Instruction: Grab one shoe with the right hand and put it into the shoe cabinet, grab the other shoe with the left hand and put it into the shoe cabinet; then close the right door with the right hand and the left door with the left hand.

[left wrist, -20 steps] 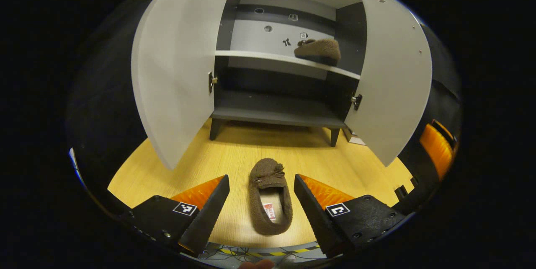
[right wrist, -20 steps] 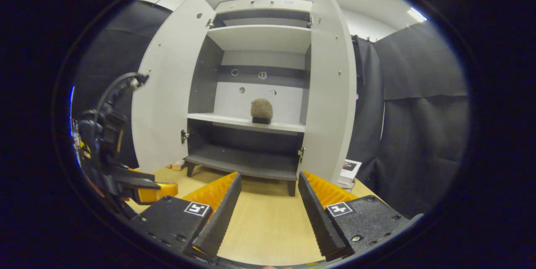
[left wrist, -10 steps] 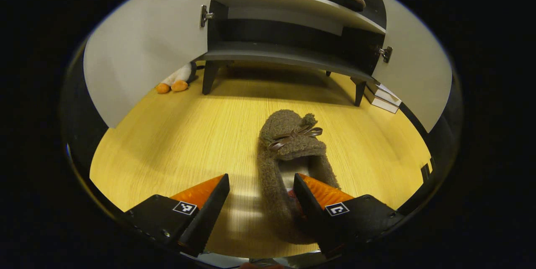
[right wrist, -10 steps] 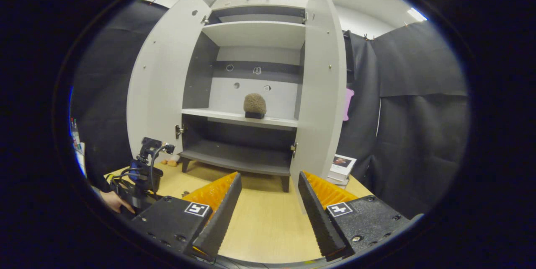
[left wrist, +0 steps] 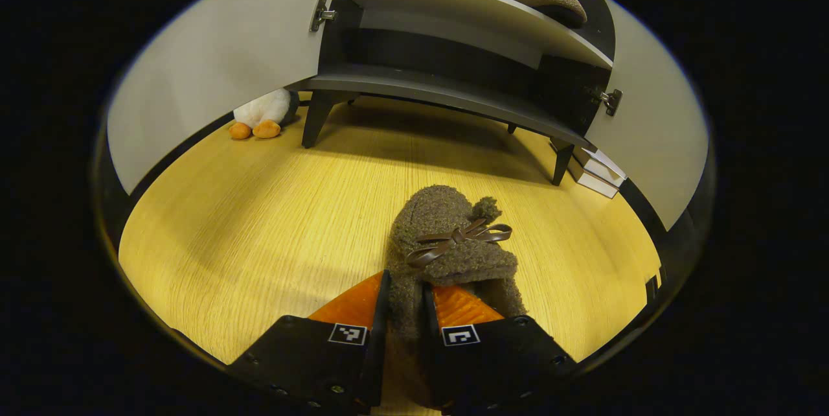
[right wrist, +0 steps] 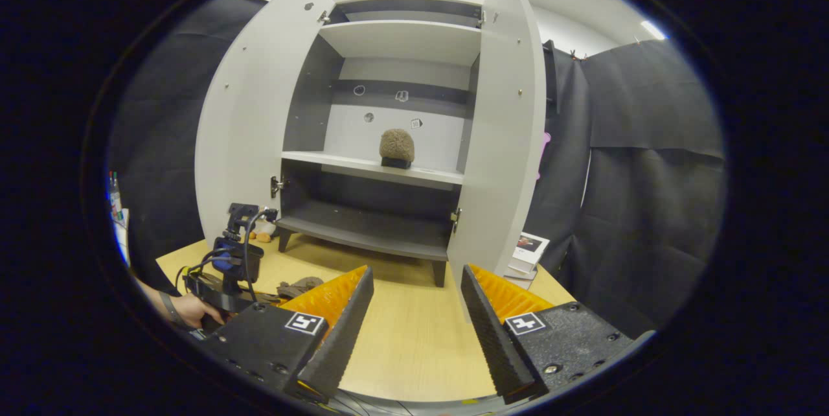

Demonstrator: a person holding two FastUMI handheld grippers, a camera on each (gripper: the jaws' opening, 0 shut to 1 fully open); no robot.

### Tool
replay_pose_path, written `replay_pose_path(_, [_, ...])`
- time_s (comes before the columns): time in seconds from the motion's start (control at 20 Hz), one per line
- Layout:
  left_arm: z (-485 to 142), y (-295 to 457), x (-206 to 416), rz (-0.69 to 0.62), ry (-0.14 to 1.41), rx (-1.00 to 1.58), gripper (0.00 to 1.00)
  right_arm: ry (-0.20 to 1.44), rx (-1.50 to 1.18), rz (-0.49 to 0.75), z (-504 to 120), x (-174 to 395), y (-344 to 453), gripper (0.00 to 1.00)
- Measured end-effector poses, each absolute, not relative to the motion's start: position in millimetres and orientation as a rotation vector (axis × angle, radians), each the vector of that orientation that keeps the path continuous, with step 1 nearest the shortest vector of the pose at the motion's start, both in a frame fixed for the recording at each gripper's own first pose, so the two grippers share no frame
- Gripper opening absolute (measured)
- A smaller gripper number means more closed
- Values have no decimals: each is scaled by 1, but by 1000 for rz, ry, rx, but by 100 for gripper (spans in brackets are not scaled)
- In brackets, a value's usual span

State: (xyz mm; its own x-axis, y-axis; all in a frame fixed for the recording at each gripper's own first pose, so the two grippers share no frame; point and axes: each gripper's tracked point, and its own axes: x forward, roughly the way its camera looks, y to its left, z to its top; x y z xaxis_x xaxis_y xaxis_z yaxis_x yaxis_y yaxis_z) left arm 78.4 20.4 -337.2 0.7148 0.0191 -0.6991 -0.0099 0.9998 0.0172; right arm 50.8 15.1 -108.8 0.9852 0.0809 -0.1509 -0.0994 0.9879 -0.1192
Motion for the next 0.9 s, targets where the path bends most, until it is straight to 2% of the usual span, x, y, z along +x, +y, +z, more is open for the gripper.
replay_pose_path(0.1, [-336,19,78,15,760,-11,6,147,-124,98,-108,52,17,87])
replay_pose_path(0.2, [-329,12,75,-11,751,-77,1,146,-119,100,-106,54,18,87])
replay_pose_path(0.5, [-191,-24,66,-32,476,-79,0,122,-103,74,-96,63,9,87])
replay_pose_path(0.75, [-33,-52,153,-36,172,-82,0,99,-86,103,-87,63,15,87])
replay_pose_path(0.9, [17,-51,229,54,153,-60,0,107,-88,130,-88,58,23,87])
